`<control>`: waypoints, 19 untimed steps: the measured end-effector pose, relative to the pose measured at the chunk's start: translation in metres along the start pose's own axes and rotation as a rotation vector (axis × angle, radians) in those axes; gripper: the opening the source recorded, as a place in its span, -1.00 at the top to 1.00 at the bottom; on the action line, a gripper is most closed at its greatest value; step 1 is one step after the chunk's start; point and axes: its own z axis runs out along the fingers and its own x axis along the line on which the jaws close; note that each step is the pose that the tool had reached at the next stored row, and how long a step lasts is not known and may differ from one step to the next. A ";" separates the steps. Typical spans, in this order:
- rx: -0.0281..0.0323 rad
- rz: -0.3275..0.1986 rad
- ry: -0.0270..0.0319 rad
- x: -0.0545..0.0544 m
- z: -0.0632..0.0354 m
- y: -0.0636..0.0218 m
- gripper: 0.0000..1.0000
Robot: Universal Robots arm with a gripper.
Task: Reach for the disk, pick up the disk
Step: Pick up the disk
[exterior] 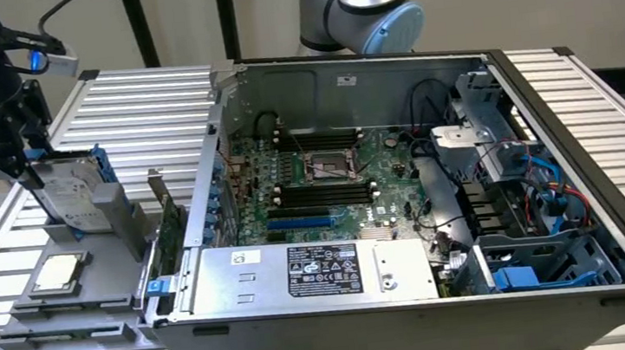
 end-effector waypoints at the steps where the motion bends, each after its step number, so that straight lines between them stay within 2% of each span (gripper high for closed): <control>1: 0.0007 0.000 -0.0001 0.000 0.0002 0.0000 -0.08; 4: 0.0024 0.000 -0.0002 0.000 0.0012 0.0000 -0.08; 13: 0.0025 0.000 -0.0001 0.000 0.0017 0.0002 -0.08; 14: 0.0026 0.000 -0.0001 0.000 0.0017 0.0002 -0.04; 16: 0.0026 0.000 -0.0001 0.000 0.0017 0.0002 0.22; 19: 0.0025 0.000 -0.0001 0.000 0.0017 0.0002 0.33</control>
